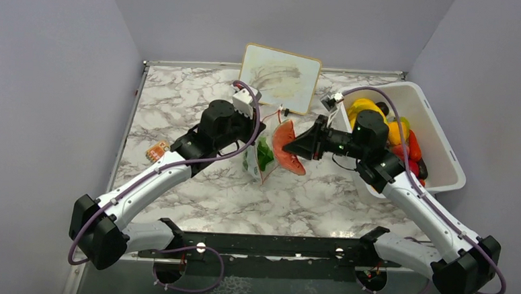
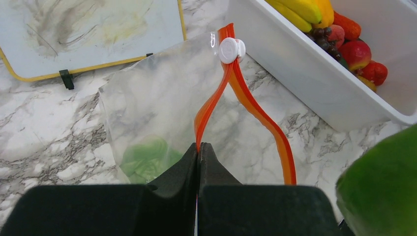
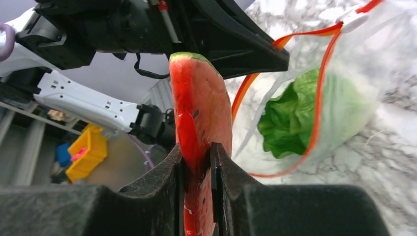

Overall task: Place the food in the zip-top bag and seal the zipper
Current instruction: Place the fake fruit in the zipper food storage bag.

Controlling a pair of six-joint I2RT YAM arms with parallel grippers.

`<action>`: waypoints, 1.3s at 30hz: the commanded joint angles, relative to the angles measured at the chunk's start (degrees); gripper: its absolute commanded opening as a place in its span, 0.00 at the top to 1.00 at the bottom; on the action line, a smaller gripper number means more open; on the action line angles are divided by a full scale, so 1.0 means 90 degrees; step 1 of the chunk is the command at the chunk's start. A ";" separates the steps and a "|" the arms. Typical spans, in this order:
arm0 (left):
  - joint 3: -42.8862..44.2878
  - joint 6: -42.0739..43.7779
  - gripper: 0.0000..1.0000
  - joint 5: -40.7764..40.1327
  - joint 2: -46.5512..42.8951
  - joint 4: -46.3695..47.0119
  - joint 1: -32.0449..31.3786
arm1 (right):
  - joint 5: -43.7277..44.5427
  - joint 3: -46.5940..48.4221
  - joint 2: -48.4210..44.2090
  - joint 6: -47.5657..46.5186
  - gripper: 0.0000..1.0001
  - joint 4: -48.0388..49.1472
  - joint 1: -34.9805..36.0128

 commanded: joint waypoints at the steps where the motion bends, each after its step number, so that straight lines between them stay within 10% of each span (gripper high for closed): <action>1: -0.0302 0.0541 1.00 0.0689 -0.0402 0.0893 0.0017 | -0.0400 -0.0136 0.0325 0.0758 0.93 0.0492 0.0303; 21: -0.0860 0.1510 1.00 0.1881 -0.0936 0.1554 0.0017 | 0.1130 0.0588 0.1824 0.0841 0.85 -0.0969 0.0441; 39: -0.0792 0.0788 1.00 0.1515 -0.0533 0.1366 0.0002 | 0.2368 0.0769 0.1739 0.1642 0.53 -0.0303 0.0452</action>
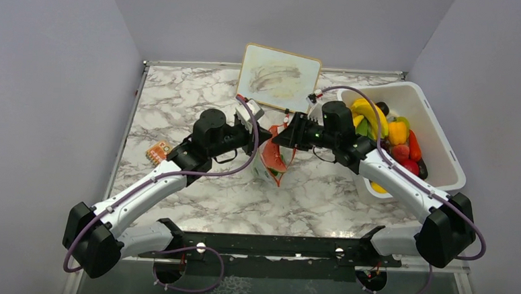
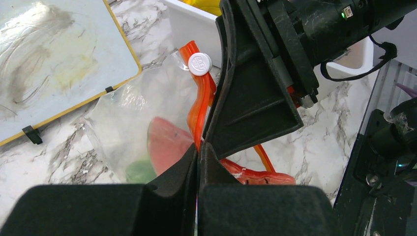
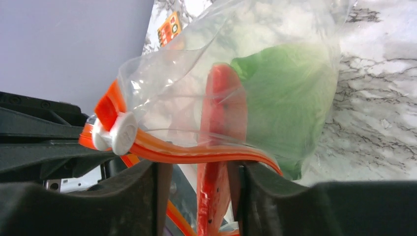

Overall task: Place the food in the zip-top bag and seal the zipper
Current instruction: Place the fake fruit in the zipper food storage bag.

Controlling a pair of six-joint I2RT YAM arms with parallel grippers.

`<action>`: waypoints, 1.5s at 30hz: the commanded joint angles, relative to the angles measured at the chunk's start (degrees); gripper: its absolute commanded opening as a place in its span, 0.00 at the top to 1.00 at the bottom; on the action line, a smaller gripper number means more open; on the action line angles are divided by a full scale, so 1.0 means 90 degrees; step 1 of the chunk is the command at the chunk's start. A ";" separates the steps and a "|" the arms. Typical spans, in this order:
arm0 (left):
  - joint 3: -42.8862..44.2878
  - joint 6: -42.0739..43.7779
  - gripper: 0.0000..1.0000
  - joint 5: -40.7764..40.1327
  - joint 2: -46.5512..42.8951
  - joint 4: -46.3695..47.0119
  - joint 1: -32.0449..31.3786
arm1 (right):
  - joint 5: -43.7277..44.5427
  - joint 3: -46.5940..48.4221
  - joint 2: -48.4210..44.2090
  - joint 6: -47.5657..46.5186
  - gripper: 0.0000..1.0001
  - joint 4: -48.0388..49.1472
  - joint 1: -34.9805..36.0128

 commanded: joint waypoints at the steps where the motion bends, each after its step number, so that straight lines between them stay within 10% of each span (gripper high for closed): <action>1: 0.0106 -0.0319 1.00 -0.0271 0.0018 0.0062 -0.0003 | 0.0524 0.0314 -0.0131 0.0171 0.52 0.0381 0.0026; 11: 0.0347 -0.0687 1.00 -0.0655 0.0150 -0.0197 0.0007 | 0.0343 0.0290 -0.0902 -0.1707 0.51 -0.0884 0.0275; 26: 0.0546 -0.1010 1.00 -0.0561 0.0298 -0.0116 0.0002 | 0.0015 -0.1133 -0.1916 -0.6188 0.48 0.0203 0.0768; 45: 0.0491 -0.1382 1.00 -0.0394 0.0190 0.0006 0.0008 | 0.0454 -0.1019 -0.1172 -0.6761 0.53 0.0735 0.1248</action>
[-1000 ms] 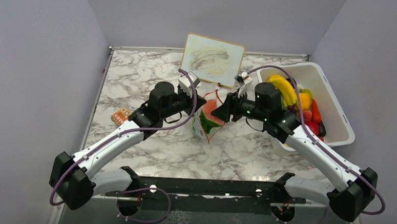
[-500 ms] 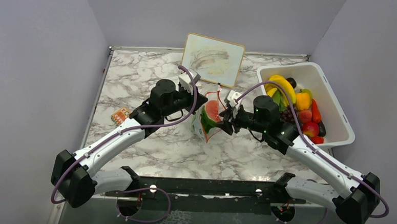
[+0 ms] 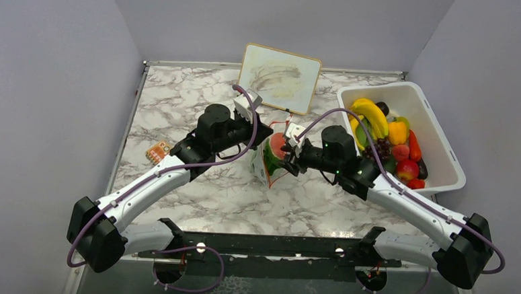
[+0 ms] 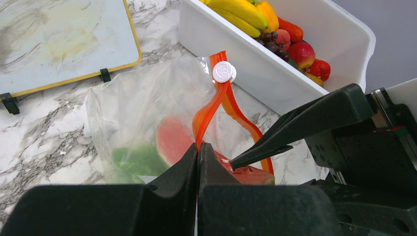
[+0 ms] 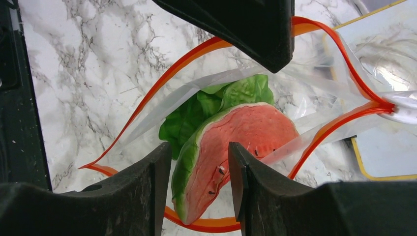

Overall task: Place the food in the zip-top bag and seal the zipper
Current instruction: Place the fake fruit in the zipper food storage bag.

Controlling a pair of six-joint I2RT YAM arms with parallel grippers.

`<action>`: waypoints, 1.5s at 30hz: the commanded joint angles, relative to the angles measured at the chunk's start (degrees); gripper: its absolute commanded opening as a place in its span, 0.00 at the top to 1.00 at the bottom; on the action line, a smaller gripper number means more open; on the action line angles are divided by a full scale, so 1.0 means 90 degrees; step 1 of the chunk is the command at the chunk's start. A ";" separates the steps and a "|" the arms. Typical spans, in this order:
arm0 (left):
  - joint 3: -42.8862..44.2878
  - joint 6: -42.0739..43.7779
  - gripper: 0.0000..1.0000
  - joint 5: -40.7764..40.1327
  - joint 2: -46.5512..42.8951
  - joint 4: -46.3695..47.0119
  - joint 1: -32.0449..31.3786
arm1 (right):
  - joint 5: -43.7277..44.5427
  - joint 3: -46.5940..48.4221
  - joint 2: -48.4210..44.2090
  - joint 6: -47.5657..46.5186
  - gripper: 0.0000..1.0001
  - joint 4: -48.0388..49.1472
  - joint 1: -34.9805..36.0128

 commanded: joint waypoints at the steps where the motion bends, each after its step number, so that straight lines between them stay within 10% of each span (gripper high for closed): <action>1: 0.0103 -0.0141 1.00 0.0145 -0.0143 0.0259 0.0003 | 0.0186 0.0081 0.0143 -0.0214 0.53 0.0326 0.0050; 20: -0.0010 0.0076 1.00 0.0275 -0.0346 0.0192 0.0005 | 0.0667 0.0205 0.0515 -0.0404 0.58 0.0269 0.0061; 28: -0.0087 0.0067 1.00 0.0463 -0.0440 0.0283 0.0003 | 0.1903 0.0110 0.0755 0.0796 0.81 0.1423 0.0060; 45: -0.0218 0.0041 1.00 0.0408 -0.0626 0.0337 0.0003 | 0.2287 -0.0526 0.1326 0.2477 0.82 0.2872 0.0059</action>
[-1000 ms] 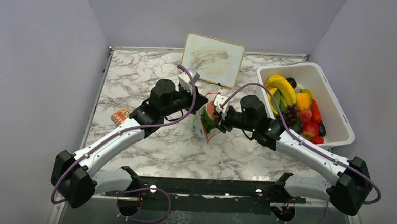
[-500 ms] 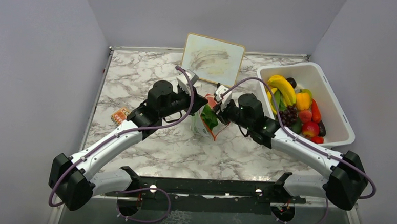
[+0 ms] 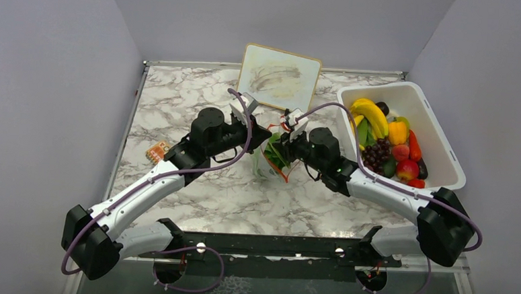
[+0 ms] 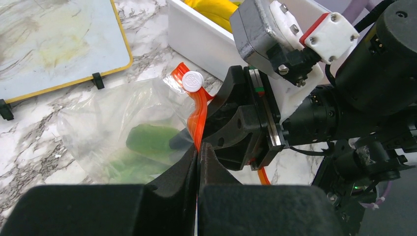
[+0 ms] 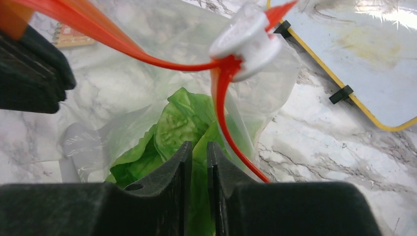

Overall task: Place the food in the zip-top bag and seal the zipper
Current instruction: Place the fake fruit in the zipper food storage bag.

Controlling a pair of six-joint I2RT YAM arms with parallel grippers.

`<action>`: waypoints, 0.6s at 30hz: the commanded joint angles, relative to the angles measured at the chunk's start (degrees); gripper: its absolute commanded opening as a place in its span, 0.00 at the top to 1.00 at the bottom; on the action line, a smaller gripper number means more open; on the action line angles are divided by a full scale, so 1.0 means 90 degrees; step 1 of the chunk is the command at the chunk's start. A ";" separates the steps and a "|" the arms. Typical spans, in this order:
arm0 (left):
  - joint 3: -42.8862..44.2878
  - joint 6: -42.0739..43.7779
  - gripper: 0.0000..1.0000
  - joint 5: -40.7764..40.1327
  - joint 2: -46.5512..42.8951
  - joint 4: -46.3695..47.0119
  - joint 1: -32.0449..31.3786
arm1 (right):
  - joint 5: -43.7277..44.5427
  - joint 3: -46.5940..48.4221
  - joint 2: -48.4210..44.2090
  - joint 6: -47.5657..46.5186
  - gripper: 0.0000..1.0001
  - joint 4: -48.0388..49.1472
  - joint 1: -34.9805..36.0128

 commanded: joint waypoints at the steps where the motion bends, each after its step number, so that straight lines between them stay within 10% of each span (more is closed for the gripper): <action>1: -0.0003 0.0013 1.00 0.0138 -0.0211 0.0318 0.0004 | 0.0327 0.0025 0.0037 0.0315 0.81 0.0231 0.0051; 18: 0.0126 0.0149 1.00 -0.0379 -0.0184 -0.0347 0.0004 | 0.0134 0.1351 -0.1503 0.1245 0.64 -0.2620 0.0043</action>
